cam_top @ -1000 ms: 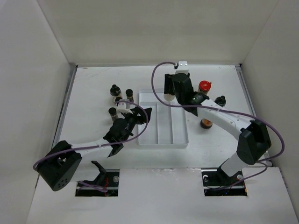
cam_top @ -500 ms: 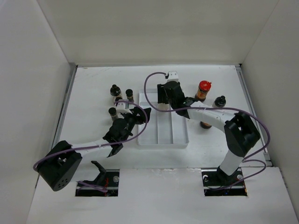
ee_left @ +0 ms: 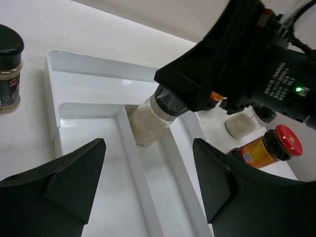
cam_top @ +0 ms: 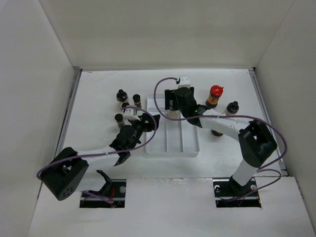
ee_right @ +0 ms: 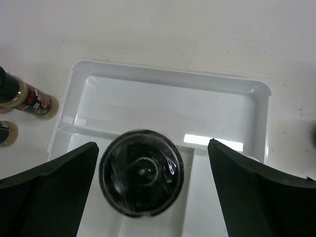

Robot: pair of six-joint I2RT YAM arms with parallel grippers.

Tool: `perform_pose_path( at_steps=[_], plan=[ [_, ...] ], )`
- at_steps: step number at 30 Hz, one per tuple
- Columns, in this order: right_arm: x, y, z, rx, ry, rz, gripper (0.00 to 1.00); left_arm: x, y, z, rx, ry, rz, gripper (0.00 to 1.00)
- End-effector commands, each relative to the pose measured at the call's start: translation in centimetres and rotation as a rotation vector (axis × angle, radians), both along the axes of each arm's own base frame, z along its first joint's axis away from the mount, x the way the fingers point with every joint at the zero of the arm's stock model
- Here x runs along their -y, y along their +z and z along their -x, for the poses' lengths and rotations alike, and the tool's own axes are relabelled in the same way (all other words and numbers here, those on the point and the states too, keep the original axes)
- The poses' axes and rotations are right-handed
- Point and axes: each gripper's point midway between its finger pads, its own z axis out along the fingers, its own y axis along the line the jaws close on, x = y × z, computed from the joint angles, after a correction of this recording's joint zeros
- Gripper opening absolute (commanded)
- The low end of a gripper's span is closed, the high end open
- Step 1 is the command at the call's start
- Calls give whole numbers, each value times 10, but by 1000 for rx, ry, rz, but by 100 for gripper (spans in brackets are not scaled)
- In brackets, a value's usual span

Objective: Organize the condiment bottles

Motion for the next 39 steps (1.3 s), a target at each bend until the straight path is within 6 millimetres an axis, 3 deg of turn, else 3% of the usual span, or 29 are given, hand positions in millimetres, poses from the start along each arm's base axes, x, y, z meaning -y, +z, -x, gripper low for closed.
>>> perform_pose_path(
  at_steps=[1, 3, 4, 8, 10, 12, 15, 17, 20, 23, 33, 39],
  plan=[
    [9, 63, 10, 128, -18, -99, 100, 6, 18, 0, 48, -16, 55, 70],
    [25, 74, 24, 150, -46, -122, 97, 7, 19, 0, 52, -18, 50, 70],
    [38, 77, 31, 158, -77, -134, 90, 7, 18, 0, 49, -18, 48, 70],
    [108, 81, 63, 193, -273, -169, 34, 8, 18, 0, 46, -25, 53, 70],
    [147, 76, 81, 198, -400, -160, 26, 11, 16, 0, 41, -31, 48, 70],
    [181, 63, 95, 172, -506, -119, 32, 12, 15, -1, 38, -34, 48, 70],
    [218, 43, 111, 122, -622, -92, 65, 12, 16, 0, 38, -34, 54, 70],
    [228, 33, 116, 91, -657, -87, 85, 11, 16, 0, 38, -31, 55, 70],
    [237, 21, 115, 61, -685, -44, 96, 9, 16, 0, 34, -28, 64, 70],
    [244, 11, 113, 42, -708, -22, 100, 9, 16, 0, 35, -28, 65, 70],
    [240, -24, 100, -54, -663, -42, 100, 7, 17, -1, 35, -22, 70, 70],
    [233, -27, 87, -56, -618, -101, 86, 6, 16, -1, 32, -21, 71, 70]
  ],
)
